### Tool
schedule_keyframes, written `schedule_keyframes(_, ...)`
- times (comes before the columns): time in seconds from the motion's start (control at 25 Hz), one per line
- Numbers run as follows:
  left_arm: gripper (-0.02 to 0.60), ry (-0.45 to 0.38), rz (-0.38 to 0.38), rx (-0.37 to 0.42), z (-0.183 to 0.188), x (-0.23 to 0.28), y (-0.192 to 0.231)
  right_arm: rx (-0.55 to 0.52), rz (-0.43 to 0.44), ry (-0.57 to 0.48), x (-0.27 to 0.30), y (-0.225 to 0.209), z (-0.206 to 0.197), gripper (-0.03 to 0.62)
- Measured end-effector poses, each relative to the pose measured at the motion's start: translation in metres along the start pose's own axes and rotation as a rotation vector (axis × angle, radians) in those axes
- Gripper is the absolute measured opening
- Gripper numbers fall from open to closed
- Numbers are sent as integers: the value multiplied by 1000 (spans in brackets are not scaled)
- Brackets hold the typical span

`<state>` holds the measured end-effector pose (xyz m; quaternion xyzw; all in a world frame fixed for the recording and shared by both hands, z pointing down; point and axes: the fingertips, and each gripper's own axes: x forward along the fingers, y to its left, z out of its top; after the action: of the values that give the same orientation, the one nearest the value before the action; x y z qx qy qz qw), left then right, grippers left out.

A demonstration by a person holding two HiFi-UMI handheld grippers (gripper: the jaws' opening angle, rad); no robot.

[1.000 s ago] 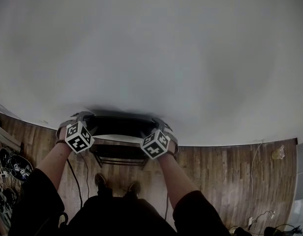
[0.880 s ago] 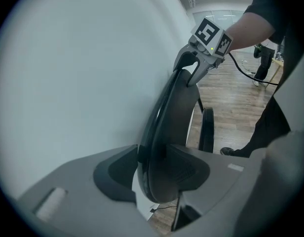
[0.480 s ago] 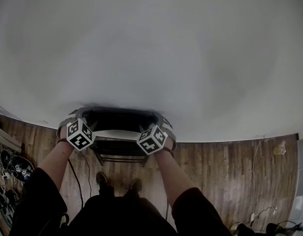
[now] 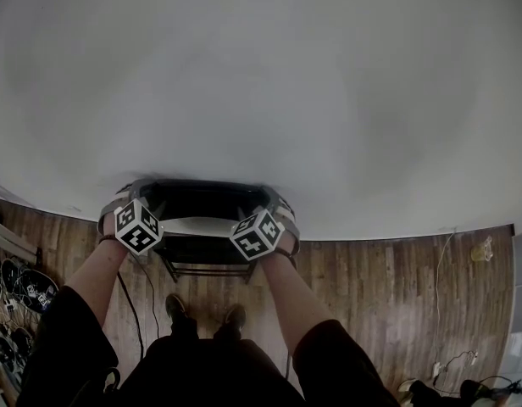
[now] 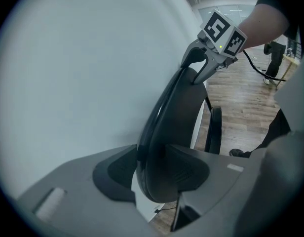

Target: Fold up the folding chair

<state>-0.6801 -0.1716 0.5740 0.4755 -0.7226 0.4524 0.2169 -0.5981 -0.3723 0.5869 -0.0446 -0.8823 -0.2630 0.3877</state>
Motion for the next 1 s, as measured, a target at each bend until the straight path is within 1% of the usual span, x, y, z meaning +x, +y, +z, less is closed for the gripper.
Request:
schedule_keyframes(0.16,173,11,-10,21,-2,1,3,-15,2,13,2,1,2,297)
schedule_keyframes(0.28,181,23,-23,18,-1,3,5,-46,14,21,2,0,1,296)
schedule_keyframes(0.48,181,53,-56,39,-4,4,6,-99,78,41,0,1,-1,287)
schedule_keyframes(0.56,167,61,-48,42,-5,-1,7,-86,82,39,-5,-3,-2,287)
schedule_keyframes(0.64,147,55,-25,22,-4,-11,10,-50,70,16,-16,-9,0,287)
schedule_keyframes(0.76,146,32,19,-37,-1,-36,13,7,59,-44,-37,-16,7,287)
schedule_keyframes(0.84,144,7,39,-102,2,-55,6,44,73,-95,-50,-13,8,287)
schedule_keyframes(0.88,144,-16,42,-156,3,-66,0,63,85,-120,-56,-9,6,287)
schedule_keyframes(0.92,141,-48,40,-226,5,-77,-8,82,100,-144,-62,-4,4,287)
schedule_keyframes(1.0,140,-130,22,-399,8,-103,-27,120,148,-173,-71,14,-7,287)
